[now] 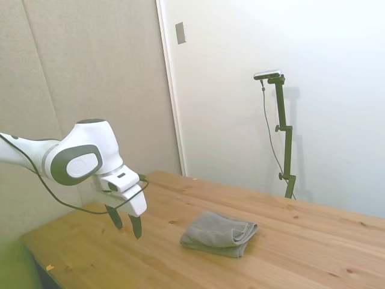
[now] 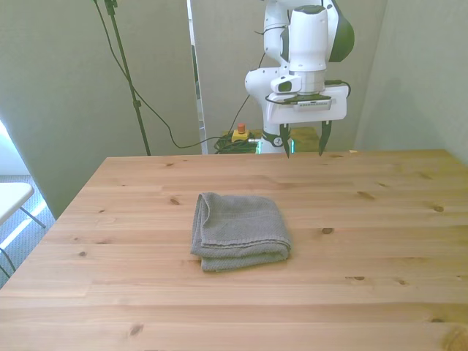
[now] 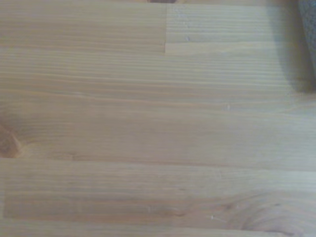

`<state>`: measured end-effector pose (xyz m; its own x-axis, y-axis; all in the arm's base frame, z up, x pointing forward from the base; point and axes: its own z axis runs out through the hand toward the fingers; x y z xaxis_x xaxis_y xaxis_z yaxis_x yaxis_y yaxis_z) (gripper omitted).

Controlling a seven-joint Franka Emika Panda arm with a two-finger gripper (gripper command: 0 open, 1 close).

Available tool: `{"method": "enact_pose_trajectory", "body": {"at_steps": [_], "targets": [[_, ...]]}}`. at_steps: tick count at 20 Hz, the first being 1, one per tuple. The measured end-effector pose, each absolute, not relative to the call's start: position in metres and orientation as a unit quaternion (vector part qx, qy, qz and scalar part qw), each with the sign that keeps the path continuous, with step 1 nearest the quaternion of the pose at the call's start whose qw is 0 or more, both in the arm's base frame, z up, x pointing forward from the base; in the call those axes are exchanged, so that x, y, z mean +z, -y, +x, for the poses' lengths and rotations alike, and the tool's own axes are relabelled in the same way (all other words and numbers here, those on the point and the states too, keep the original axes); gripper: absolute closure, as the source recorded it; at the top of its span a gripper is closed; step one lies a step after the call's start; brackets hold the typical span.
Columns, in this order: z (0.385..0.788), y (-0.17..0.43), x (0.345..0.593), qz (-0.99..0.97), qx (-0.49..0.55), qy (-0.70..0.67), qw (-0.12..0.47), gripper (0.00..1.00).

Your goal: Unfold the towel

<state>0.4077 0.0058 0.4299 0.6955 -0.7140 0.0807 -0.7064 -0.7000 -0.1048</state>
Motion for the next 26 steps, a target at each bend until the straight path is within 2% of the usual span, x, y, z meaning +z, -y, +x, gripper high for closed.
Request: {"method": "enact_pose_trajectory", "body": {"at_steps": [6, 13, 15, 18, 22, 23, 26], "targets": [[0.418, 0.022, 0.428, -0.909, -0.06, -0.409, 0.044, 0.0], [0.466, 0.195, 0.448, -0.862, -0.09, -0.491, 0.084, 0.0], [0.481, 0.235, 0.439, -0.849, -0.087, -0.511, 0.106, 0.0], [0.506, 0.28, 0.409, -0.838, -0.074, -0.523, 0.137, 0.0], [0.53, 0.29, 0.387, -0.843, -0.075, -0.51, 0.155, 0.0], [0.533, 0.286, 0.386, -0.845, -0.078, -0.505, 0.161, 1.0], [0.538, 0.277, 0.385, -0.848, -0.082, -0.496, 0.168, 1.0]]}}
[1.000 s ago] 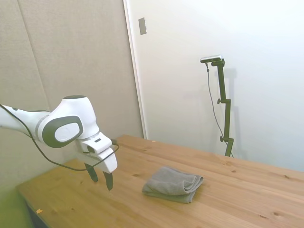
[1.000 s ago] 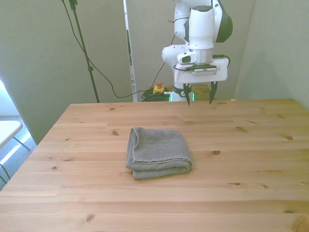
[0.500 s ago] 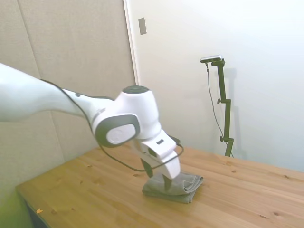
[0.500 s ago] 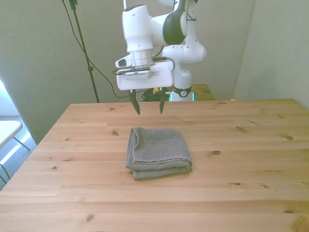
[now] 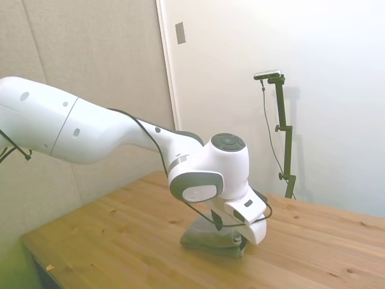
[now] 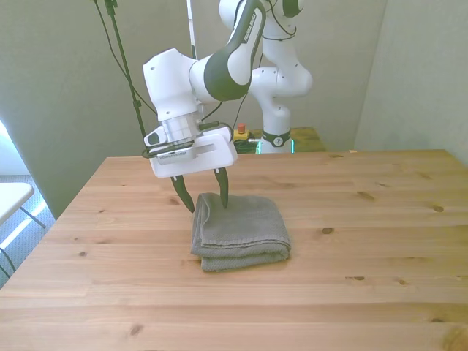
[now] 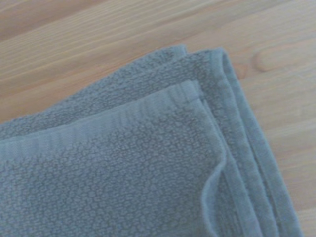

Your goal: Unfold the towel

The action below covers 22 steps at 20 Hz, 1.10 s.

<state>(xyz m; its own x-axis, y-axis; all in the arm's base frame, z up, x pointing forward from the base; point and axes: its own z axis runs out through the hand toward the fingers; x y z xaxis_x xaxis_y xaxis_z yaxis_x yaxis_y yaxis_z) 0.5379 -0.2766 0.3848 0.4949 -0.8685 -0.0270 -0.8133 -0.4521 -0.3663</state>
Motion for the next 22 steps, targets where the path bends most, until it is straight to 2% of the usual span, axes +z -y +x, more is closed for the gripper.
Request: {"method": "enact_pose_trajectory", "body": {"at_steps": [14, 22], "targets": [[0.534, 0.271, 0.372, -0.851, -0.074, -0.489, 0.179, 1.0], [0.536, 0.269, 0.375, -0.848, -0.082, -0.49, 0.186, 1.0]]}}
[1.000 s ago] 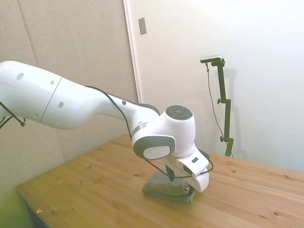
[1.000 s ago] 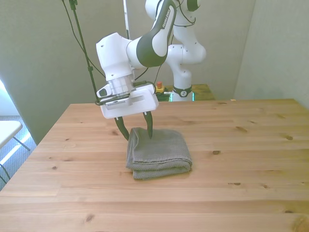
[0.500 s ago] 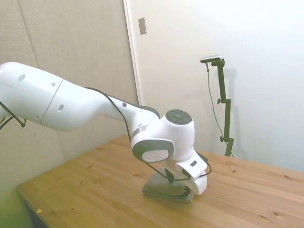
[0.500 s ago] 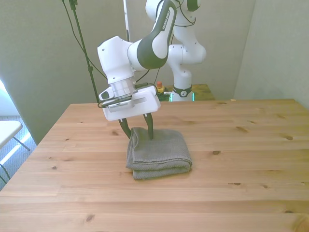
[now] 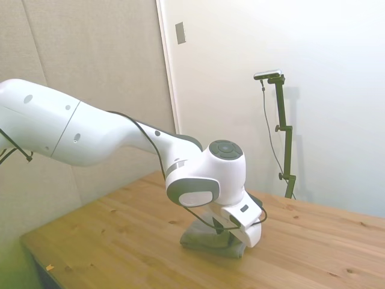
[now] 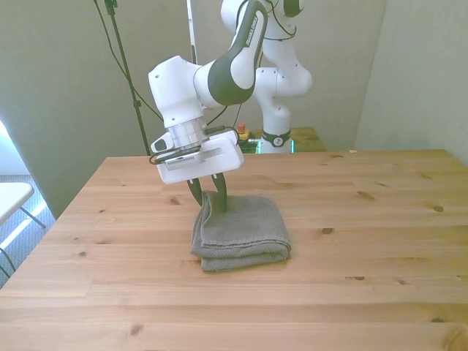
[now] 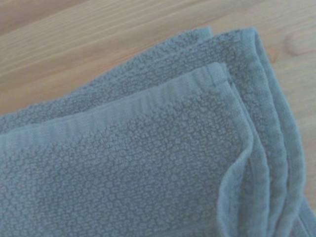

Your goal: Unfold the towel

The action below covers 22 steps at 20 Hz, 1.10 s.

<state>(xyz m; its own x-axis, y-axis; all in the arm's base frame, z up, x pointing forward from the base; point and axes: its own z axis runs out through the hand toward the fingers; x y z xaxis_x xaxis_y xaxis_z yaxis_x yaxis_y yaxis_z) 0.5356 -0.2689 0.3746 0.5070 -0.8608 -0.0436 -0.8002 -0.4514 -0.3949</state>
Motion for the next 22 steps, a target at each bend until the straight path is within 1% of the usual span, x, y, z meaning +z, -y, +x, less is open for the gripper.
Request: {"method": "enact_pose_trajectory", "body": {"at_steps": [3, 7, 9, 14, 16, 19, 22], "targets": [[0.536, 0.265, 0.38, -0.851, -0.087, -0.481, 0.19, 1.0], [0.534, 0.25, 0.394, -0.86, -0.095, -0.461, 0.196, 1.0], [0.531, 0.235, 0.406, -0.869, -0.1, -0.441, 0.202, 1.0], [0.523, 0.181, 0.445, -0.886, -0.115, -0.391, 0.22, 1.0], [0.521, 0.157, 0.455, -0.896, -0.121, -0.363, 0.224, 1.0], [0.524, 0.12, 0.462, -0.915, -0.132, -0.309, 0.223, 1.0], [0.526, 0.082, 0.458, -0.937, -0.135, -0.238, 0.216, 1.0]]}}
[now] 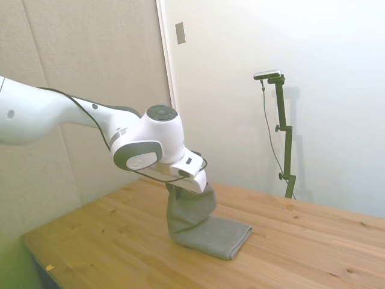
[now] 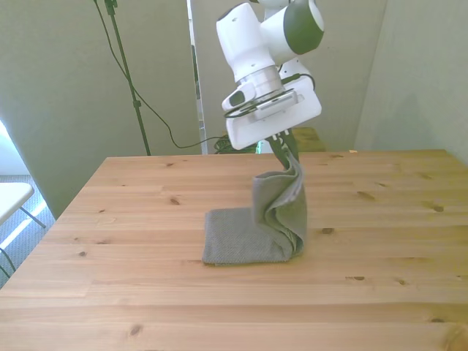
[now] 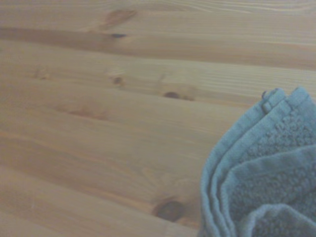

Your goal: Unfold the towel

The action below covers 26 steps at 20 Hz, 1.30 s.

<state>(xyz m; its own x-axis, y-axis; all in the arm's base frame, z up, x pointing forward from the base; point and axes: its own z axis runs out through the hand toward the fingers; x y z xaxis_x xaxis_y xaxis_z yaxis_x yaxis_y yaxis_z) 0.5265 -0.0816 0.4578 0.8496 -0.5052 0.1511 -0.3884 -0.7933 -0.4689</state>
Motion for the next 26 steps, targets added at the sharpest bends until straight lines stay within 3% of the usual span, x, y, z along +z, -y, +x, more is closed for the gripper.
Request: {"method": "enact_pose_trajectory", "body": {"at_steps": [3, 4, 13, 22, 26], "targets": [[0.527, 0.047, 0.446, -0.955, -0.123, -0.168, 0.212, 1.0], [0.527, 0.037, 0.442, -0.96, -0.114, -0.145, 0.211, 0.0], [0.569, -0.009, 0.394, -0.972, -0.011, -0.008, 0.235, 0.0], [0.578, -0.03, 0.402, -0.967, 0.014, 0.031, 0.251, 0.0], [0.584, -0.027, 0.407, -0.98, 0.006, -0.045, 0.195, 0.0]]}}
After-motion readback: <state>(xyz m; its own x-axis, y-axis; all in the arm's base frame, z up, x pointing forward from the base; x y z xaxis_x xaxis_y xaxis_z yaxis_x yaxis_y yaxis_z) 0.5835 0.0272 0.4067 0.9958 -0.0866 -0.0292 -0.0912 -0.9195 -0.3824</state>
